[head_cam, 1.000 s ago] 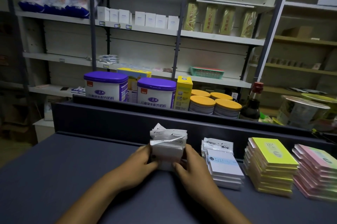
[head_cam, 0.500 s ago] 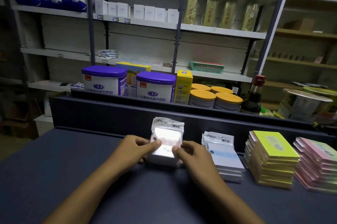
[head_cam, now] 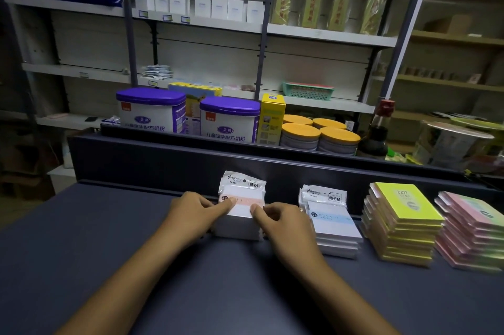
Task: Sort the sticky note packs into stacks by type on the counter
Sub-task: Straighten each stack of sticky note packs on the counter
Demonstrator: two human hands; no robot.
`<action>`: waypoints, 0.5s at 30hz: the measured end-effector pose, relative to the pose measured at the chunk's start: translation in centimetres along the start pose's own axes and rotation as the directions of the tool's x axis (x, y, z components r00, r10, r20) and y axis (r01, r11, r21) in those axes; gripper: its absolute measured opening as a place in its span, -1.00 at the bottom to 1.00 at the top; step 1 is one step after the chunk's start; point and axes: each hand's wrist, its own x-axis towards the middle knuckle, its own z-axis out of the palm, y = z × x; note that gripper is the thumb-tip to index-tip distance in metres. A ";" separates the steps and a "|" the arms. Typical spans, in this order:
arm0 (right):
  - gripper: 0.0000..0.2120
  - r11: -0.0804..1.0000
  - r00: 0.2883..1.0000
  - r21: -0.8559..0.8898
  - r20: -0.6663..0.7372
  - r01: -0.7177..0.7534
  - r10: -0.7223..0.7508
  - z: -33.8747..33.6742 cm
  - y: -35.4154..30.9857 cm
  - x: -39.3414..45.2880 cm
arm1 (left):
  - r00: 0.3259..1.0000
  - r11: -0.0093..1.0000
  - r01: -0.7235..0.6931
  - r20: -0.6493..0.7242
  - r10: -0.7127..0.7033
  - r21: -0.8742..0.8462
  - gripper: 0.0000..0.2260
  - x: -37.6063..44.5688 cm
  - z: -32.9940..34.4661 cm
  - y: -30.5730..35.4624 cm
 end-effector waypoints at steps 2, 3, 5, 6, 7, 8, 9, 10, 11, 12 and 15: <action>-0.63 1.000 1.000 -0.018 0.003 0.014 -0.014 0.0 -0.1 0.0 | 1.000 0.999 -0.012 0.000 0.012 0.031 -0.50 0.0 0.0 0.1; -0.61 0.999 0.999 -0.035 -0.004 0.037 -0.037 0.0 -0.1 0.0 | 1.000 0.999 -0.012 0.005 0.012 0.042 -0.51 0.1 0.0 0.1; -0.61 0.991 0.994 -0.098 -0.052 0.094 -0.099 -0.4 -0.3 0.1 | 0.998 0.996 -0.048 -0.046 0.051 0.071 -0.48 0.2 -0.1 0.3; -0.63 0.984 0.987 -0.128 -0.086 0.123 -0.135 -0.9 -0.6 0.1 | 0.984 0.988 -0.112 -0.129 0.125 0.106 -0.46 0.2 -0.3 0.4; -0.66 0.977 0.978 -0.145 -0.119 0.155 -0.173 -1.5 -0.9 0.1 | 0.944 0.970 -0.203 -0.236 0.231 0.137 -0.47 0.3 -0.4 0.5; -0.69 0.970 0.966 -0.152 -0.150 0.189 -0.212 -2.3 -1.2 0.2 | 0.874 0.932 -0.325 -0.326 0.361 0.159 -0.57 0.1 -0.6 0.8; -0.72 0.964 0.953 -0.159 -0.183 0.214 -0.242 -3.2 -1.3 0.1 | 0.785 0.876 -0.453 -0.390 0.481 0.168 -0.71 -0.5 -0.5 1.4; -0.74 0.957 0.940 -0.175 -0.215 0.229 -0.264 -4.1 -1.2 0.1 | 0.709 0.816 -0.550 -0.418 0.569 0.177 -0.84 -1.4 -0.3 2.3; -0.75 0.950 0.932 -0.209 -0.231 0.233 -0.279 -5.1 -0.9 0.0 | 0.649 0.757 -0.626 -0.411 0.640 0.188 -0.91 -2.4 0.3 3.3; -0.75 0.942 0.934 -0.257 -0.226 0.216 -0.276 -6.1 -0.4 -0.1 | 0.614 0.709 -0.678 -0.380 0.692 0.195 -0.92 -3.3 1.0 4.3; -0.68 0.864 0.972 -0.496 -0.150 0.083 -0.180 -8.7 2.0 -0.7 | 0.689 0.715 -0.680 -0.190 0.699 0.165 -0.84 -5.0 4.5 6.6</action>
